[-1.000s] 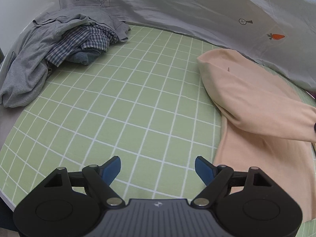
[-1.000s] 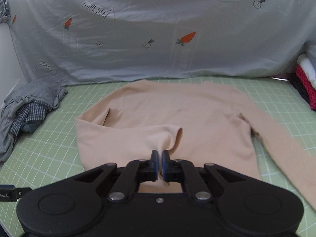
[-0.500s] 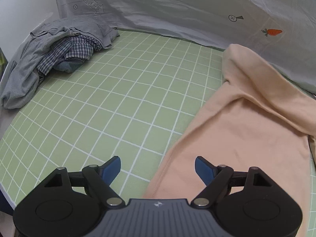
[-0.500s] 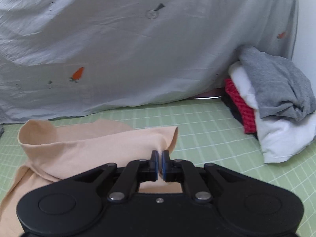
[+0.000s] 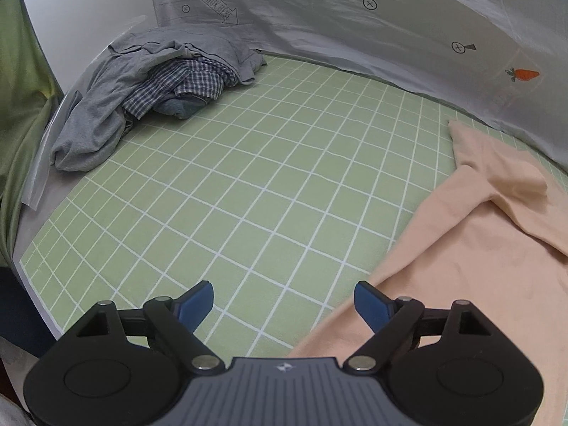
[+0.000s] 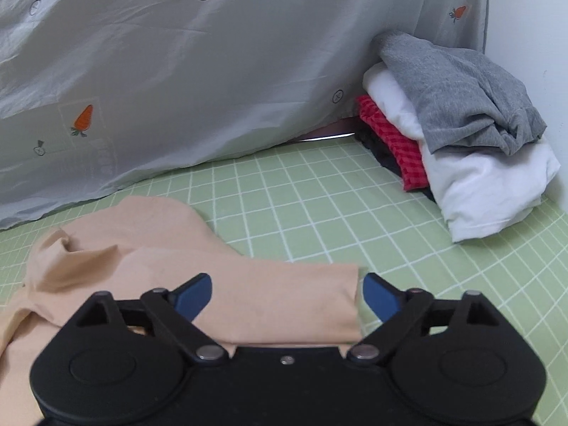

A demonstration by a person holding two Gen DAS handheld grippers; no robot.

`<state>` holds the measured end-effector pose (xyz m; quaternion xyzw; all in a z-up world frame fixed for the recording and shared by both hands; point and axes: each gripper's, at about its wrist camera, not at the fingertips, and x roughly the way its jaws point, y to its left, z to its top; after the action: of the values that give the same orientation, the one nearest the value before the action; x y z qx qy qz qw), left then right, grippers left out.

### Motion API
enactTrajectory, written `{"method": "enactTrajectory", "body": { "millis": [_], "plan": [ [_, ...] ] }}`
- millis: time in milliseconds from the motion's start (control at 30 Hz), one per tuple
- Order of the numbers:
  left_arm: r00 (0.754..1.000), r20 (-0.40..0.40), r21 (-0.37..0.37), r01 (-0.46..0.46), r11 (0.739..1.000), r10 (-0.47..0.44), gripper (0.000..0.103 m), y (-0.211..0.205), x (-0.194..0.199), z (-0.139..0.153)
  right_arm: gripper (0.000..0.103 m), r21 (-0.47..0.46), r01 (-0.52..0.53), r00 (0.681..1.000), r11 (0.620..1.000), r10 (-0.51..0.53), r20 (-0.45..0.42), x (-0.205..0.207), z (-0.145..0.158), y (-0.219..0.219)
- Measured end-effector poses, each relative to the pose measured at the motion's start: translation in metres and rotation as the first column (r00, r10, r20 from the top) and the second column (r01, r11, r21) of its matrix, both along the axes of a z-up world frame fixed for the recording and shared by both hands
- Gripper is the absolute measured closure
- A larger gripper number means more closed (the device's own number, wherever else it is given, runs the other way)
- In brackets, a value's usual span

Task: Fold clothes

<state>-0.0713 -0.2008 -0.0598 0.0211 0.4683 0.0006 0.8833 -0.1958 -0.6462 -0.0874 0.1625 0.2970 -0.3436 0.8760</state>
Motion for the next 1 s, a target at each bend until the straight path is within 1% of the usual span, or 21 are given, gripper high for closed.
{"method": "enactTrajectory", "body": {
  "millis": [133,267,333,467,633,767,900,1000],
  "plan": [
    [0.998,0.019,-0.037,0.053,0.998,-0.053,0.015,0.019,0.008,-0.005,0.000,0.010,-0.011,1.000,1.000,0.011,0.011,-0.004,0.004,0.049],
    [0.992,0.024,-0.078,0.128,0.989,-0.126,0.015,0.044,0.021,-0.011,0.000,-0.045,-0.040,0.999,0.998,0.040,0.006,-0.006,0.015,0.111],
    [0.986,0.020,-0.095,0.168,0.981,-0.167,0.015,0.058,0.029,-0.012,0.000,-0.061,-0.024,1.000,0.998,0.024,0.002,-0.006,0.021,0.144],
    [0.967,0.026,-0.126,0.255,0.959,-0.254,0.015,0.084,0.047,-0.009,0.000,-0.069,0.008,1.000,0.998,-0.009,-0.012,-0.001,0.026,0.208],
    [0.933,0.051,-0.144,0.360,0.922,-0.356,0.015,0.121,0.070,0.000,0.000,-0.040,0.039,0.999,0.998,-0.040,-0.026,0.021,0.020,0.279],
    [0.916,0.049,-0.127,0.401,0.907,-0.398,0.014,0.152,0.080,0.000,0.000,-0.013,0.028,0.999,1.000,-0.029,-0.035,0.047,0.006,0.335],
    [0.922,0.029,-0.127,0.386,0.914,-0.386,0.014,0.183,0.081,-0.001,0.000,0.029,-0.006,0.999,1.000,0.007,-0.048,0.068,-0.008,0.379],
    [0.925,0.019,-0.137,0.377,0.916,-0.378,0.014,0.206,0.078,-0.004,0.000,0.030,-0.037,0.997,0.999,0.039,-0.065,0.083,-0.015,0.405]
  ]
}}
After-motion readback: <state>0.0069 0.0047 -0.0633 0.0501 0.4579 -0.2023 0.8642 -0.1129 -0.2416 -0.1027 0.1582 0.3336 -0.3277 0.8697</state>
